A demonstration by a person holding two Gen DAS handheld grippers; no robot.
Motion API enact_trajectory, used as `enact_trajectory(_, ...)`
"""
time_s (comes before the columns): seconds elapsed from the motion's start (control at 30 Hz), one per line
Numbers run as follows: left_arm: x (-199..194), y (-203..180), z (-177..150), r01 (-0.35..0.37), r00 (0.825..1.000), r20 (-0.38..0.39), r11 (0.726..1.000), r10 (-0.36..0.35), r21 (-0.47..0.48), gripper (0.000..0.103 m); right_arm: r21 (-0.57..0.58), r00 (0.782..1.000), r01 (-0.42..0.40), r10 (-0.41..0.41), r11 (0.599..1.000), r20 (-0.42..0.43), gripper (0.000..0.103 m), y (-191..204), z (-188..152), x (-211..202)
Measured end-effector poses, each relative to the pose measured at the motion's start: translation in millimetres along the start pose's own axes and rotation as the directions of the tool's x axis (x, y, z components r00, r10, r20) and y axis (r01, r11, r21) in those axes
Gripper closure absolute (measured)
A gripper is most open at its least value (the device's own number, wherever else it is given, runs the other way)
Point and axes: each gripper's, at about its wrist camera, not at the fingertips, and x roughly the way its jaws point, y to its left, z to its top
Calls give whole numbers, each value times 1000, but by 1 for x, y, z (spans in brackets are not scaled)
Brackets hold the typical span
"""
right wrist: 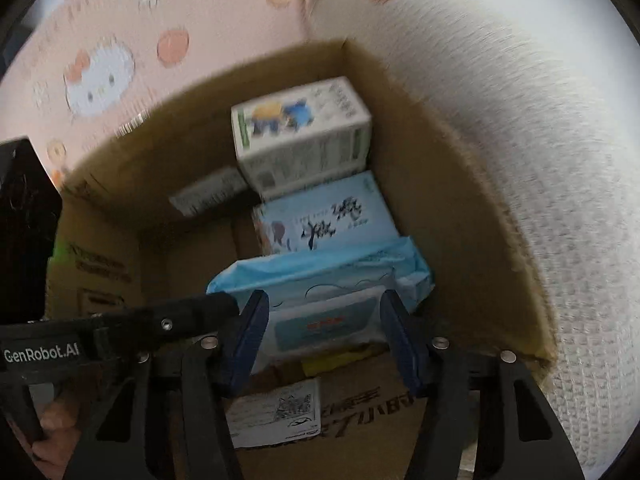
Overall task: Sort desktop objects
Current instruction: 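Lower the baby wipes pack into the cardboard box and open the left tool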
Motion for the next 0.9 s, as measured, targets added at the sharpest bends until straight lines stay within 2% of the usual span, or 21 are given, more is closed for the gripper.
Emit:
enact_trajectory(0.1,5,10,1,-42,999,-23,999,41,-27,84,-3,997,53,-53,999,-50,47,-1,-2,10)
enact_trajectory(0.2,3,16,2,-27,999,-36,998,25,-61,81,-14,998,30,-31,999,-59,47,-1,-2,7)
enact_trajectory(0.23,4,16,3,-35,998,-45,997,32,-67,67,-19,997,26,-27,999,-67,47,-1,-2,7)
enact_trajectory(0.3,5,15,2,-35,997,-69,996,30,-79,50,-30,995,31,-34,999,-95,46,-1,-1,9)
enact_trajectory(0.33,5,14,1,-27,997,-79,997,22,-73,48,-38,991,38,-42,999,-125,46,-1,-1,12)
enact_trajectory(0.4,5,11,-1,-36,995,-92,998,31,-56,48,-55,985,42,-51,998,-163,46,-1,-1,16)
enact_trajectory(0.47,7,5,-4,-98,989,-109,995,96,-10,48,-65,980,41,-53,997,-191,46,1,2,18)
enact_trajectory(0.53,9,5,-5,-119,987,-113,993,117,-13,48,-71,972,40,-55,997,-229,46,1,4,19)
enact_trajectory(0.63,15,11,-4,-140,981,-145,987,128,-76,48,-86,960,40,-62,995,-272,46,3,7,21)
enact_trajectory(0.7,17,13,-2,-164,976,-164,981,145,-107,50,-92,953,3,-31,996,-301,45,2,10,24)
enact_trajectory(0.8,17,18,1,-157,976,-174,975,129,-159,51,-65,941,-24,0,998,-338,42,-2,14,29)
enact_trajectory(0.87,20,22,3,-173,972,-191,966,136,-194,57,-27,923,-71,56,997,-381,38,-3,16,36)
enact_trajectory(0.9,21,24,3,-189,969,-198,959,148,-212,65,-29,917,-87,69,996,-393,38,-2,18,39)
